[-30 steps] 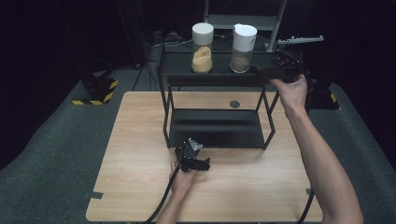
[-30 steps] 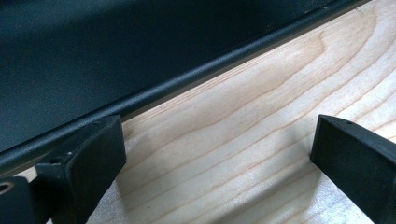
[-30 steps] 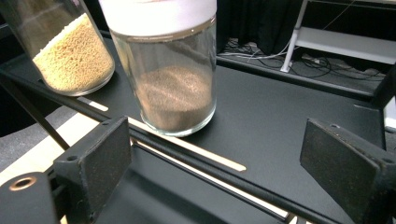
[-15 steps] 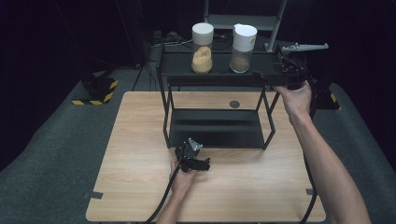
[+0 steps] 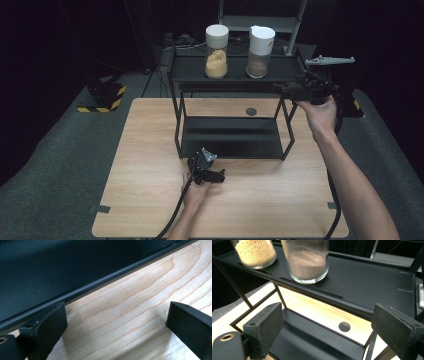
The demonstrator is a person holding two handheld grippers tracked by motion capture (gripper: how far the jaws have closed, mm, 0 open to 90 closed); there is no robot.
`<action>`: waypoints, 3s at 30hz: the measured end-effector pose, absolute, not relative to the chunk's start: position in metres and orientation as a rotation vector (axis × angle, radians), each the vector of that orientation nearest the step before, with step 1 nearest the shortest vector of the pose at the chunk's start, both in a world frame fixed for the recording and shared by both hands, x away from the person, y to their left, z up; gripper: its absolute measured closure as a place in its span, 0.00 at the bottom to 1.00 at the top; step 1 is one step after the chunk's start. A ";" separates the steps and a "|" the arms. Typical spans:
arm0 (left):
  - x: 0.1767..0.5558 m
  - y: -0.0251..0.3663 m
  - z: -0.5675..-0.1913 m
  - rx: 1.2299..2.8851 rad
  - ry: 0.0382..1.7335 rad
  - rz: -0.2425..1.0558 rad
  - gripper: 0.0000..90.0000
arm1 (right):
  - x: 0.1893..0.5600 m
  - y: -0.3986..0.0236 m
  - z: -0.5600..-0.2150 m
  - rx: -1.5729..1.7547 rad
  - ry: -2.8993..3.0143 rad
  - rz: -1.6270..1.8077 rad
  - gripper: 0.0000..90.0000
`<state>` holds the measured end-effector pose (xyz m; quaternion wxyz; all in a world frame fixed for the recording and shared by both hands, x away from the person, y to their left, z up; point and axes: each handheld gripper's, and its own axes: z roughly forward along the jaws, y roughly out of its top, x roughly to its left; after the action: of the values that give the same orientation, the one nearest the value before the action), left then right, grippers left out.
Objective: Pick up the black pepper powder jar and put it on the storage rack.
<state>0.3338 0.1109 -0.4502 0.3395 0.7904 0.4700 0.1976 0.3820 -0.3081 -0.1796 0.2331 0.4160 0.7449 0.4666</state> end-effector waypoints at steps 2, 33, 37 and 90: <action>0.334 0.111 -0.450 2.058 1.224 0.514 0.03 | 0.380 -0.310 -0.182 1.139 2.049 1.279 0.11; 0.334 0.111 -0.450 2.058 1.223 0.515 0.03 | 0.370 -0.319 -0.227 1.176 2.097 1.249 0.11; 0.334 0.111 -0.450 2.059 1.221 0.515 0.03 | 0.368 -0.320 -0.233 1.188 2.101 1.250 0.11; 0.334 0.111 -0.450 2.057 1.223 0.514 0.03 | 0.376 -0.320 -0.299 1.317 2.166 1.235 0.11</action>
<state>0.3339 0.1110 -0.4503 0.3399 0.7904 0.4699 0.1973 0.3764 -0.3200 -0.2994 0.1603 0.4610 0.7582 0.4325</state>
